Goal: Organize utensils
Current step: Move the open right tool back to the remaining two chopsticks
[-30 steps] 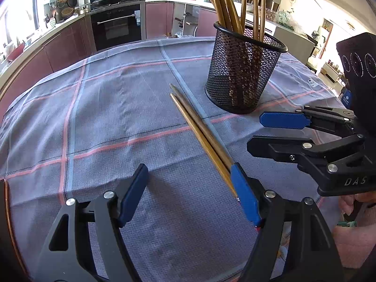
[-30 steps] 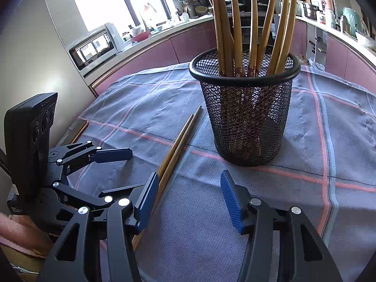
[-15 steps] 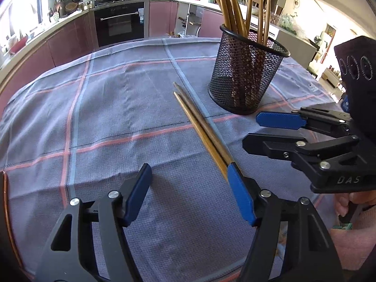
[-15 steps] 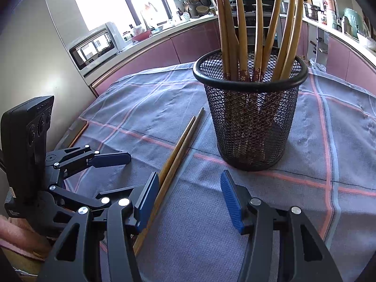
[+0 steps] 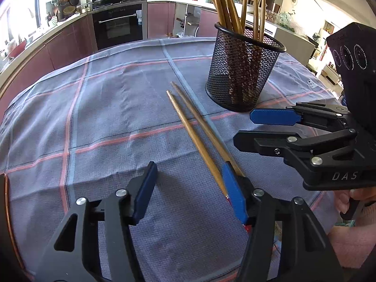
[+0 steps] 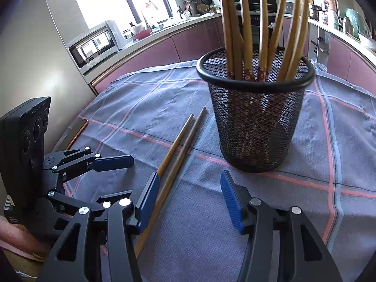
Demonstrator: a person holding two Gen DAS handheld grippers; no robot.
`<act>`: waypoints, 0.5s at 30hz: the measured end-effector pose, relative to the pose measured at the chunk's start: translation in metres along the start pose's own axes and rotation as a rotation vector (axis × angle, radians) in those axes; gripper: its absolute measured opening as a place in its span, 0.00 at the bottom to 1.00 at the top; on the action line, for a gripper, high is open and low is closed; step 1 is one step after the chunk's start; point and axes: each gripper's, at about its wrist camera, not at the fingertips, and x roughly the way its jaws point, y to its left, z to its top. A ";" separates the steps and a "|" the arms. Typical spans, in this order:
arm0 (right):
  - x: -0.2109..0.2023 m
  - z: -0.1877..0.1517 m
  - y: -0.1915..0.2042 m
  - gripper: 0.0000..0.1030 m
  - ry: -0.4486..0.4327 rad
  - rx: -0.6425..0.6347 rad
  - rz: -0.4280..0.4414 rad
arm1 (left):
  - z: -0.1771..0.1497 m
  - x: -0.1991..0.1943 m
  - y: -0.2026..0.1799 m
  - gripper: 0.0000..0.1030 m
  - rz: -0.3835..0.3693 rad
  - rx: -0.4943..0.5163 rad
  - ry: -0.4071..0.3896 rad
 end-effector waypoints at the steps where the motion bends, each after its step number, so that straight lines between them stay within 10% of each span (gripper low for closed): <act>1: 0.002 0.001 0.002 0.48 0.003 -0.006 0.000 | 0.000 -0.001 0.001 0.51 0.002 -0.002 0.000; 15: 0.023 0.008 0.015 0.19 0.057 -0.093 -0.074 | -0.004 -0.003 0.006 0.40 -0.016 -0.016 -0.004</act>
